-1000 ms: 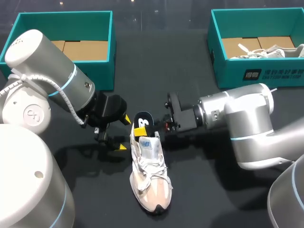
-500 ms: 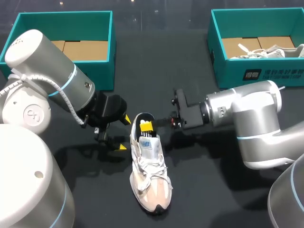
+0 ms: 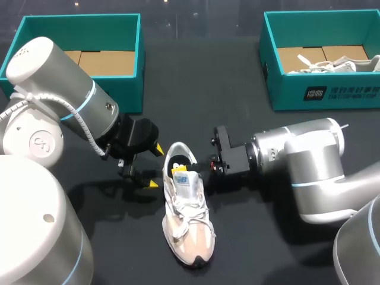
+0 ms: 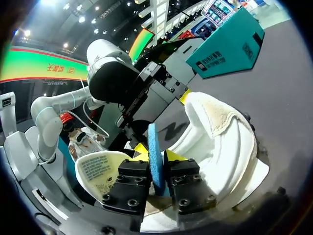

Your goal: Take the shoe out of the shoebox, open the shoe tongue, remove and reinsert the insole, then place the shoe into the shoebox

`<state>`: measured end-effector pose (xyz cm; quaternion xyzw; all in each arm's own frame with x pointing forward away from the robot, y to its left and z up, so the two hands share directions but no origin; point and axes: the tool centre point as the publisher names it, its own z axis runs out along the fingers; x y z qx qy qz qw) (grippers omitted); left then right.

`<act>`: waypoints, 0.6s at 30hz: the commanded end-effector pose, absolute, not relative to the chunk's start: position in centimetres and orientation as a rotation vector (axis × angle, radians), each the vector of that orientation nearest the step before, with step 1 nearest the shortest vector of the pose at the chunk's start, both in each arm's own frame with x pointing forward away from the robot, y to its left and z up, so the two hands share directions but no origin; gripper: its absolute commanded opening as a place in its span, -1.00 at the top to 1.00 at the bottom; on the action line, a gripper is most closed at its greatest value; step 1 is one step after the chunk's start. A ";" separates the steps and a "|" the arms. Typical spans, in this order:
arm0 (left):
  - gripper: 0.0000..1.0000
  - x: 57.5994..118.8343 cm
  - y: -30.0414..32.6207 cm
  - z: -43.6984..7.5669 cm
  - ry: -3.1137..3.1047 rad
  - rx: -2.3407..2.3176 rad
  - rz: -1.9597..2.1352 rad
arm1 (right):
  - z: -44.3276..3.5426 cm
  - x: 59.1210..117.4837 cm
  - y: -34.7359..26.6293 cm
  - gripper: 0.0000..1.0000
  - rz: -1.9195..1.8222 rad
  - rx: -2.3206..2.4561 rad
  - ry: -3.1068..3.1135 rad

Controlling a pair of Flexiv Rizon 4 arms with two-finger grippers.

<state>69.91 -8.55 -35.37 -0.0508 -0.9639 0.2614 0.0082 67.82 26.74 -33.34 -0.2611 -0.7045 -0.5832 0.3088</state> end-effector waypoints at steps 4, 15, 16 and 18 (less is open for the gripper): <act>-1.00 69.8 -8.5 -35.5 -3.014 -0.159 0.819 | -31.1 68.7 27.0 0.14 -1.514 -0.672 -1.969; -1.00 69.8 -8.5 -35.5 -3.014 -0.159 0.819 | -30.3 69.9 25.5 0.32 -1.513 -0.690 -2.016; -1.00 69.8 -8.5 -35.5 -3.014 -0.159 0.819 | -30.3 70.0 25.4 0.40 -1.515 -0.692 -2.016; -1.00 69.8 -8.5 -35.5 -3.014 -0.159 0.819 | -30.5 70.1 25.0 0.68 -1.527 -0.703 -2.005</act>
